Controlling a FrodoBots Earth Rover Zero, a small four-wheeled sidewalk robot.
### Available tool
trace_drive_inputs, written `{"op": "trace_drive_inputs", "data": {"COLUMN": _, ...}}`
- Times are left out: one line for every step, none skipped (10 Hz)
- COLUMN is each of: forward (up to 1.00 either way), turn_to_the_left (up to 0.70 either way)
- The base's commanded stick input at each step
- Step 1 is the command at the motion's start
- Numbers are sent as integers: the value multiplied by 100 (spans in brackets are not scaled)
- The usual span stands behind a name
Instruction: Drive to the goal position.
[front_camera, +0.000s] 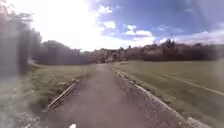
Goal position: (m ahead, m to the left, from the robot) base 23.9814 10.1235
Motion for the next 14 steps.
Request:
{"op": "trace_drive_inputs", "data": {"forward": 70, "turn_to_the_left": 35}}
{"op": "trace_drive_inputs", "data": {"forward": 70, "turn_to_the_left": 35}}
{"op": "trace_drive_inputs", "data": {"forward": 70, "turn_to_the_left": 35}}
{"op": "trace_drive_inputs", "data": {"forward": 70, "turn_to_the_left": 35}}
{"op": "trace_drive_inputs", "data": {"forward": 70, "turn_to_the_left": 35}}
{"op": "trace_drive_inputs", "data": {"forward": 70, "turn_to_the_left": 34}}
{"op": "trace_drive_inputs", "data": {"forward": 70, "turn_to_the_left": 32}}
{"op": "trace_drive_inputs", "data": {"forward": 70, "turn_to_the_left": 2}}
{"op": "trace_drive_inputs", "data": {"forward": 70, "turn_to_the_left": 1}}
{"op": "trace_drive_inputs", "data": {"forward": 70, "turn_to_the_left": 0}}
{"op": "trace_drive_inputs", "data": {"forward": 70, "turn_to_the_left": 0}}
{"op": "trace_drive_inputs", "data": {"forward": 0, "turn_to_the_left": 0}}
{"op": "trace_drive_inputs", "data": {"forward": 0, "turn_to_the_left": 0}}
{"op": "trace_drive_inputs", "data": {"forward": 0, "turn_to_the_left": 0}}
